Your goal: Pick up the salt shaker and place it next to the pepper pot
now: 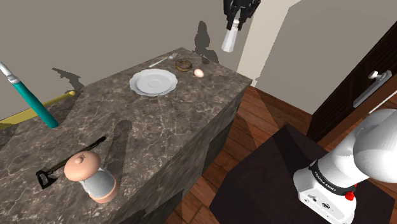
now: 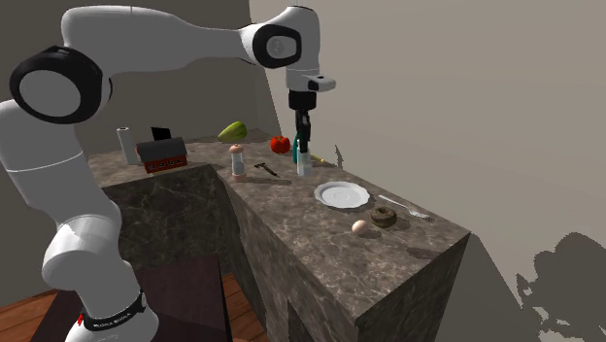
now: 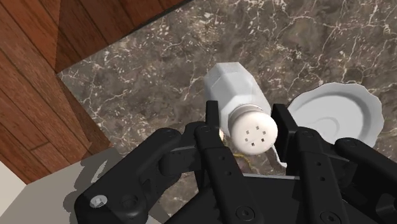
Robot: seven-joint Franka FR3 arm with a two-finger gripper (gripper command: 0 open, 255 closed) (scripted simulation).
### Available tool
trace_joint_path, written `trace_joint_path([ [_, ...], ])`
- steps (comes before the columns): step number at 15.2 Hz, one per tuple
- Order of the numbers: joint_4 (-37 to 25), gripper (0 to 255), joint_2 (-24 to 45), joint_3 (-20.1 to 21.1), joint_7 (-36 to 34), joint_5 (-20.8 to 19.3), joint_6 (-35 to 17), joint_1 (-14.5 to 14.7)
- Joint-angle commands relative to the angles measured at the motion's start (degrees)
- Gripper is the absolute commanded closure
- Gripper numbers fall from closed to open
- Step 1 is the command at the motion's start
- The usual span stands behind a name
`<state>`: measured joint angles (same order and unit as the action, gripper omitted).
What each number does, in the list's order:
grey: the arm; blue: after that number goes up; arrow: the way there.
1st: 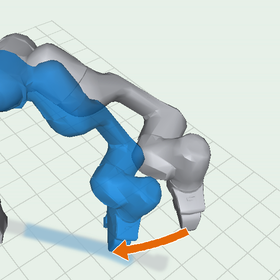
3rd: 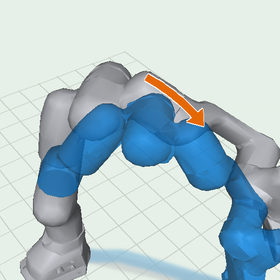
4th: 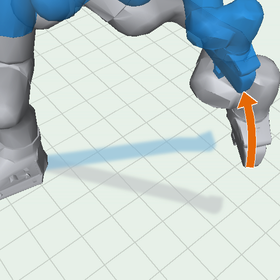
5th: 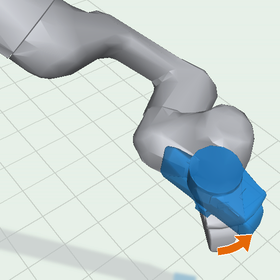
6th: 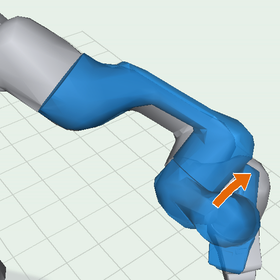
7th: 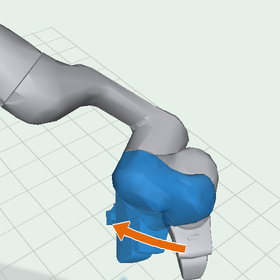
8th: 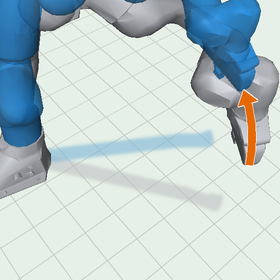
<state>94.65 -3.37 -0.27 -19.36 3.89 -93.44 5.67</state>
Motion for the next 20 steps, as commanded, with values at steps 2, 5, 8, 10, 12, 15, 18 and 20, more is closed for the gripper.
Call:
trace_joint_path([
  [2,1.2,255,-1.2,2.4,-4.5,0.0,-0.4,2.0],
  [5,2.3,255,-2.0,4.6,-8.5,0.1,-0.8,3.9],
  [8,2.6,255,-2.3,6.9,-12.7,0.1,-1.2,5.7],
  [10,2.5,255,-2.2,8.4,-15.4,0.1,-1.3,7.0],
  [12,2.2,255,-1.9,10.0,-18.2,0.0,-1.5,8.2],
  [15,1.1,255,-0.9,12.3,-22.5,-0.2,-1.6,10.1],
  [18,-0.6,255,0.6,14.7,-26.8,-0.7,-1.6,12.1],
  [20,-2.1,255,1.9,16.2,-29.7,-1.2,-1.5,13.4],
])
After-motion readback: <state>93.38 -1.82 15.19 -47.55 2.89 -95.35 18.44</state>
